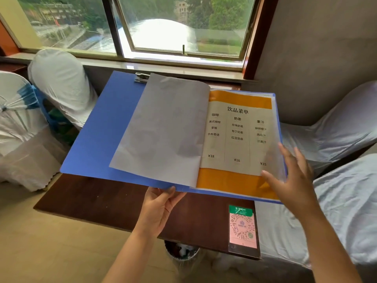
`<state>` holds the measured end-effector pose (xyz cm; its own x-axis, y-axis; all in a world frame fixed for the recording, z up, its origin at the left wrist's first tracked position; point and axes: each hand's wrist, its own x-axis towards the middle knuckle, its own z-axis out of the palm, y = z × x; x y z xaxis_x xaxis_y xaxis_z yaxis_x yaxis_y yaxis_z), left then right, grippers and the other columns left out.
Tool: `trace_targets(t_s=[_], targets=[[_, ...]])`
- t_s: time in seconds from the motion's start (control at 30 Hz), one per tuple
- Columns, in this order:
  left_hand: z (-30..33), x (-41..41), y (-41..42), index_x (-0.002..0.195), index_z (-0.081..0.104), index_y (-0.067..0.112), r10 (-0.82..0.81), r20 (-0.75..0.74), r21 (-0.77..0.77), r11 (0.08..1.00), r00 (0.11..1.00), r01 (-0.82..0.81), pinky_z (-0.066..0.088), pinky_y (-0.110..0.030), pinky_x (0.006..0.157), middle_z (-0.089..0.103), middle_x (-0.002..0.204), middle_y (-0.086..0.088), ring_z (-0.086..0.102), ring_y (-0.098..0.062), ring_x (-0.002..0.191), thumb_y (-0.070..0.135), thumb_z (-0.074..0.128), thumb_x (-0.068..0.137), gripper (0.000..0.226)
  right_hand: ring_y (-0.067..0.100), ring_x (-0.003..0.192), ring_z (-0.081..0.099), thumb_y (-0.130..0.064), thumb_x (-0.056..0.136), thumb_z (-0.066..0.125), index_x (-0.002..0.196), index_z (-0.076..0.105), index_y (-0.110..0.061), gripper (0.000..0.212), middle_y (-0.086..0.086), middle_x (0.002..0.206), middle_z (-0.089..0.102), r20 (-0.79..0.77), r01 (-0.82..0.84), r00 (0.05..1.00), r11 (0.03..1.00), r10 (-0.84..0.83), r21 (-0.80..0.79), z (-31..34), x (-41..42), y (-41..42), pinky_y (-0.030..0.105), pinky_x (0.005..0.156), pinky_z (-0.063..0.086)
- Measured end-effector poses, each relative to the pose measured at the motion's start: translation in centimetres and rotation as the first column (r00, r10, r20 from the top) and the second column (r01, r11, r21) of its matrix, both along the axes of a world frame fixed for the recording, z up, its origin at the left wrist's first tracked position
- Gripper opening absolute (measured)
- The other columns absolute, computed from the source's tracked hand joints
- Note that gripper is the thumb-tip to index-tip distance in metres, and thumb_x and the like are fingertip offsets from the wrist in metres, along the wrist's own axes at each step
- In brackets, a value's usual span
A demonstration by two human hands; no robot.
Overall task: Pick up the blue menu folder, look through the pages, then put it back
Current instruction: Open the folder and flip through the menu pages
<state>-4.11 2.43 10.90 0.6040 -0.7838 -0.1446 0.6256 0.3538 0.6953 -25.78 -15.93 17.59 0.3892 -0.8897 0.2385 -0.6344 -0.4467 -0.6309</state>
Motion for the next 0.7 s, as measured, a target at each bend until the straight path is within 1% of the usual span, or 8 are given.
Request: trace_targets(t_s=[0.07, 0.13, 0.23, 0.37, 0.47, 0.53, 0.6, 0.7], targets=[[-0.2, 0.3, 0.2, 0.104, 0.058, 0.009, 0.013, 0.002, 0.001, 1.0, 1.0, -0.013, 0.059, -0.033, 0.067, 0.075, 0.092, -0.008, 0.07, -0.027, 0.092, -0.005, 0.055, 0.075, 0.033, 0.03, 0.13, 0.039, -0.027, 0.08, 0.068, 0.141, 0.017, -0.042, 0.081, 0.008, 0.146, 0.034, 0.141, -0.113, 0.988, 0.915, 0.062, 0.387, -0.3, -1.6, -0.5, 0.054, 0.099, 0.042], [-0.3, 0.6, 0.2, 0.104, 0.058, 0.01, 0.011, 0.009, -0.005, 1.0, 1.0, -0.011, 0.059, -0.033, 0.067, 0.075, 0.092, -0.007, 0.07, -0.026, 0.093, -0.006, 0.055, 0.075, 0.033, 0.027, 0.118, 0.054, -0.023, 0.075, 0.068, 0.136, 0.025, -0.045, 0.078, 0.005, 0.133, 0.051, 0.335, -0.277, 0.937, 0.795, 0.099, 0.54, -0.4, -2.7, -0.4, 0.048, 0.091, 0.05], [-0.3, 0.8, 0.2, 0.102, 0.06, 0.011, 0.014, 0.031, 0.003, 1.0, 0.999, -0.014, 0.059, -0.033, 0.069, 0.075, 0.092, -0.006, 0.07, -0.025, 0.094, -0.005, 0.056, 0.074, 0.033, 0.024, 0.112, 0.058, -0.01, 0.08, 0.065, 0.127, 0.045, -0.038, 0.059, 0.006, 0.129, 0.056, 0.333, -0.329, 0.926, 0.814, 0.178, 0.479, -0.5, -3.6, -0.4, 0.043, 0.088, 0.054], [-0.5, 0.9, 0.4, 0.105, 0.06, 0.012, 0.02, 0.026, -0.012, 1.0, 0.999, -0.02, 0.059, -0.033, 0.07, 0.074, 0.091, -0.005, 0.07, -0.024, 0.095, -0.007, 0.055, 0.074, 0.036, 0.019, 0.102, 0.063, -0.008, 0.08, 0.065, 0.116, 0.06, -0.025, 0.04, 0.006, 0.116, 0.065, 0.357, -0.311, 0.919, 0.863, 0.167, 0.399, -0.4, -3.8, -0.7, 0.021, 0.077, 0.055], [-0.6, 0.9, 0.7, 0.106, 0.06, 0.012, 0.024, 0.006, -0.024, 0.999, 1.0, -0.024, 0.058, -0.034, 0.07, 0.074, 0.093, -0.005, 0.069, -0.024, 0.096, -0.007, 0.055, 0.074, 0.038, 0.016, 0.085, 0.067, -0.005, 0.081, 0.064, 0.097, 0.068, -0.019, 0.022, 0.01, 0.1, 0.07, 0.384, -0.275, 0.912, 0.909, 0.143, 0.313, -0.2, -3.3, -0.8, 0.008, 0.066, 0.053], [-0.6, 0.7, 0.7, 0.106, 0.06, 0.012, 0.024, 0.001, -0.028, 0.999, 1.0, -0.024, 0.058, -0.034, 0.07, 0.074, 0.093, -0.005, 0.069, -0.024, 0.096, -0.007, 0.055, 0.074, 0.038, 0.016, 0.078, 0.067, -0.003, 0.082, 0.064, 0.085, 0.068, -0.02, 0.017, 0.008, 0.088, 0.07, 0.382, -0.231, 0.916, 0.938, 0.121, 0.257, -0.2, -2.8, -0.6, 0.006, 0.062, 0.052], [-0.6, 0.6, 0.7, 0.105, 0.061, 0.014, 0.026, -0.008, -0.038, 0.999, 1.0, -0.026, 0.058, -0.033, 0.07, 0.074, 0.095, -0.005, 0.069, -0.024, 0.097, -0.007, 0.054, 0.074, 0.038, 0.009, 0.077, 0.065, -0.002, 0.081, 0.065, 0.077, 0.065, -0.026, 0.025, -0.001, 0.082, 0.067, 0.378, -0.204, 0.919, 0.956, 0.112, 0.213, -0.1, -2.4, -0.3, 0.006, 0.06, 0.05], [-0.7, 0.7, 1.0, 0.105, 0.062, 0.014, 0.044, -0.023, -0.035, 0.998, 0.999, -0.045, 0.059, -0.034, 0.07, 0.074, 0.097, -0.006, 0.069, -0.025, 0.097, -0.007, 0.054, 0.075, 0.037, 0.016, 0.091, 0.057, -0.003, 0.078, 0.068, 0.076, 0.064, -0.026, 0.023, -0.002, 0.101, 0.053, 0.327, -0.153, 0.94, 0.978, 0.099, 0.143, 0.1, -2.0, 0.1, 0.017, 0.068, 0.049]])
